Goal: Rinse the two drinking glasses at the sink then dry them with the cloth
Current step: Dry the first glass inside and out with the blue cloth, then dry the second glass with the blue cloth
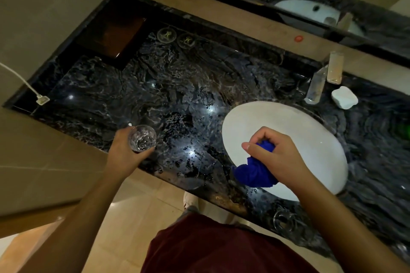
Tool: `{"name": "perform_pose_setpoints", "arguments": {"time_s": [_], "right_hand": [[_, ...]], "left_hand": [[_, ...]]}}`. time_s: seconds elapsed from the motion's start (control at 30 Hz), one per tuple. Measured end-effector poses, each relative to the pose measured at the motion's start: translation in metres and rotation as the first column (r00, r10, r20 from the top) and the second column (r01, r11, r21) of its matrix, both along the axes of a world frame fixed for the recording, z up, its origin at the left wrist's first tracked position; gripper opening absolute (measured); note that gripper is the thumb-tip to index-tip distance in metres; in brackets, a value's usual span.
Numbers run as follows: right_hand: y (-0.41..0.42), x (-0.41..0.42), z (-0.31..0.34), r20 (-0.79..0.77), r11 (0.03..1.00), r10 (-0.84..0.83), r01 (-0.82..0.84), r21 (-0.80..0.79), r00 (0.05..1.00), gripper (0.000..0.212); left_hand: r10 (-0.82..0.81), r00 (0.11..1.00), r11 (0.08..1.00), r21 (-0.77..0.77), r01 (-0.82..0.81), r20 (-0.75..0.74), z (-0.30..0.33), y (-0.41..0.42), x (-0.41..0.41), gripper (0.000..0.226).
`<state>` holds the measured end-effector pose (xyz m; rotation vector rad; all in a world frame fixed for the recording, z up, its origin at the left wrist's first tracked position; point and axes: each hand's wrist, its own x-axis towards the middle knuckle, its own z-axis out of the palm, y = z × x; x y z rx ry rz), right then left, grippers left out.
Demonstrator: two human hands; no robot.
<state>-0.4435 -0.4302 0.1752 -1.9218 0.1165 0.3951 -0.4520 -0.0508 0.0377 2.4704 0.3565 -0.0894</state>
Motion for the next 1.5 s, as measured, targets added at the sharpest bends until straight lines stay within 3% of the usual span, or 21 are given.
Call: {"name": "perform_pose_setpoints", "arguments": {"time_s": [0.37, 0.53, 0.67, 0.77, 0.9, 0.97, 1.1, 1.23, 1.4, 1.5], "right_hand": [[-0.012, -0.015, 0.004, 0.002, 0.997, -0.072, 0.072, 0.009, 0.997, 0.014], [-0.017, -0.024, 0.01, 0.026, 0.995, -0.094, 0.093, 0.037, 0.995, 0.013], [-0.026, -0.028, 0.018, 0.056, 0.99, -0.138, 0.136, 0.045, 0.989, 0.011], [-0.033, -0.033, 0.026, 0.052, 0.969, -0.226, 0.219, 0.113, 0.973, 0.011], [-0.041, -0.042, 0.044, 0.047, 0.915, -0.35, 0.331, 0.231, 0.936, 0.019], [-0.047, -0.048, 0.052, 0.053, 0.876, -0.414, 0.382, 0.295, 0.909, 0.026], [-0.067, -0.063, 0.065, 0.071, 0.769, -0.565, 0.493, 0.408, 0.822, 0.021], [-0.101, -0.081, 0.063, 0.193, 0.777, -0.618, 0.554, 0.297, 0.763, 0.01], [-0.146, -0.11, 0.048, 0.121, 0.784, -0.618, 0.597, 0.169, 0.777, 0.015], [-0.163, -0.128, 0.039, 0.043, 0.836, -0.482, 0.444, 0.323, 0.875, 0.028]], "left_hand": [[0.045, 0.998, 0.999, 0.014, -0.044, -0.037, -0.005, -0.002, -0.003, 0.076], [0.01, 0.995, 1.0, 0.009, -0.01, -0.095, -0.003, 0.0, -0.002, 0.098], [-0.177, 0.976, 0.977, 0.144, 0.159, 0.124, 0.027, -0.035, 0.002, 0.091], [-0.372, 0.898, 0.923, -0.011, 0.386, 0.236, 0.071, -0.096, -0.001, 0.073], [-0.602, 0.787, 0.66, -0.471, 0.585, 0.135, 0.12, -0.191, -0.023, 0.063], [-0.655, 0.745, 0.561, -0.579, 0.592, 0.127, 0.131, -0.227, -0.031, 0.052], [-0.696, 0.7, 0.478, -0.627, 0.616, 0.158, 0.146, -0.266, -0.038, 0.031], [-0.671, 0.689, 0.478, -0.549, 0.685, 0.274, 0.155, -0.294, -0.042, 0.019], [-0.586, 0.754, 0.482, -0.62, 0.619, 0.298, 0.171, -0.321, -0.041, 0.048], [-0.642, 0.712, 0.449, -0.612, 0.651, 0.286, 0.176, -0.339, -0.044, 0.041]]}}
